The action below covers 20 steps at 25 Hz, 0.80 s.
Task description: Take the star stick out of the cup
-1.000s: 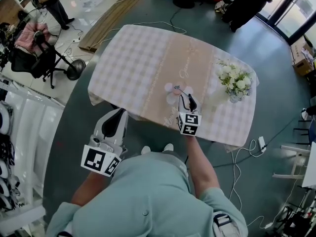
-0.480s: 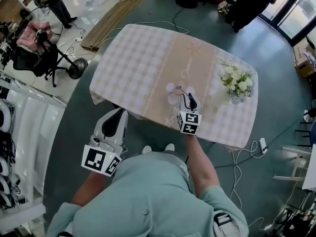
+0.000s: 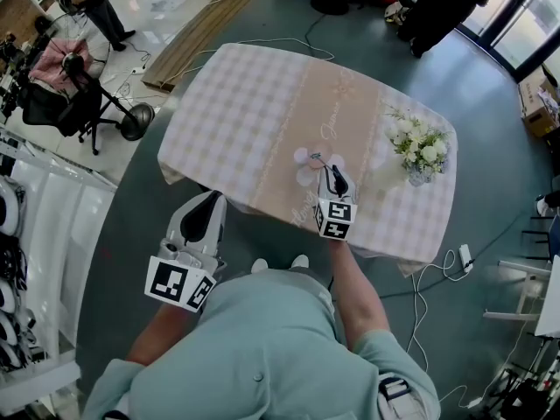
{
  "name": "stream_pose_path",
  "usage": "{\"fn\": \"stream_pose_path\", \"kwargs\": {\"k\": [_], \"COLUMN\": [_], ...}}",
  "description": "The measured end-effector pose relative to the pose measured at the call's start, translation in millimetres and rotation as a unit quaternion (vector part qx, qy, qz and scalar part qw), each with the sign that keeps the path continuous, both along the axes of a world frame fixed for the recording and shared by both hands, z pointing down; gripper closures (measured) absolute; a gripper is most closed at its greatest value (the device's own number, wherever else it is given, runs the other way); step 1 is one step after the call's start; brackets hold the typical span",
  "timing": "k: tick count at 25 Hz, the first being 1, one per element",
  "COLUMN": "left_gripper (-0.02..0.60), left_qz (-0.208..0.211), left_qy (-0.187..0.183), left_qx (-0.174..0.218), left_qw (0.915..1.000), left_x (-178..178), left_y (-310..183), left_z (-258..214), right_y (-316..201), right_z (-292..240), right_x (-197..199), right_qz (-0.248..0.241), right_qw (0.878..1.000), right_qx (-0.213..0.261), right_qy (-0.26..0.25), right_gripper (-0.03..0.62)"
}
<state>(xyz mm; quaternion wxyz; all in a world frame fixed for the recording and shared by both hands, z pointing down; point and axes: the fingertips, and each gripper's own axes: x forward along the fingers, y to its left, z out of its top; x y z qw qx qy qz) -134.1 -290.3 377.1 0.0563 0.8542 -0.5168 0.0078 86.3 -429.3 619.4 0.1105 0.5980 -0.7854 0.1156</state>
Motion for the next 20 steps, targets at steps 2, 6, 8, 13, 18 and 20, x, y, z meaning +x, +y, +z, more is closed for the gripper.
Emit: {"fn": "stream_pose_path", "kwargs": {"k": [2, 6, 8, 13, 18, 20], "left_gripper": [0.571, 0.571, 0.571, 0.571, 0.571, 0.571], "left_qz": [-0.002, -0.005, -0.006, -0.007, -0.008, -0.007], "left_qy": [0.000, -0.001, -0.002, -0.003, -0.004, -0.004], "left_qx": [0.000, 0.000, 0.000, -0.001, -0.002, -0.004], "left_qw": [1.0000, 1.0000, 1.0000, 1.0000, 1.0000, 1.0000], "left_x": [-0.7, -3.1, -4.0, -5.0, -6.7, -6.1], "left_y": [-0.7, -1.4, -1.2, -2.7, -4.1, -4.6], "left_z": [-0.4, -1.9, -1.8, 0.9, 1.8, 2.0], "right_y": [0.3, 0.2, -0.4, -2.4, -1.6, -1.6], "right_z": [0.5, -0.8, -1.9, -2.2, -1.3, -1.2], "right_x": [0.8, 0.0, -0.7, -2.0, -1.4, 0.0], "right_qz": [0.001, 0.002, 0.002, 0.001, 0.003, 0.004], "right_qw": [1.000, 1.000, 1.000, 1.000, 1.000, 1.000], "right_qx": [0.000, 0.002, 0.004, 0.007, 0.008, 0.007], "right_qy": [0.000, -0.003, -0.003, -0.002, 0.000, -0.001], "right_gripper": [0.513, 0.519, 0.524, 0.543, 0.563, 0.579]}}
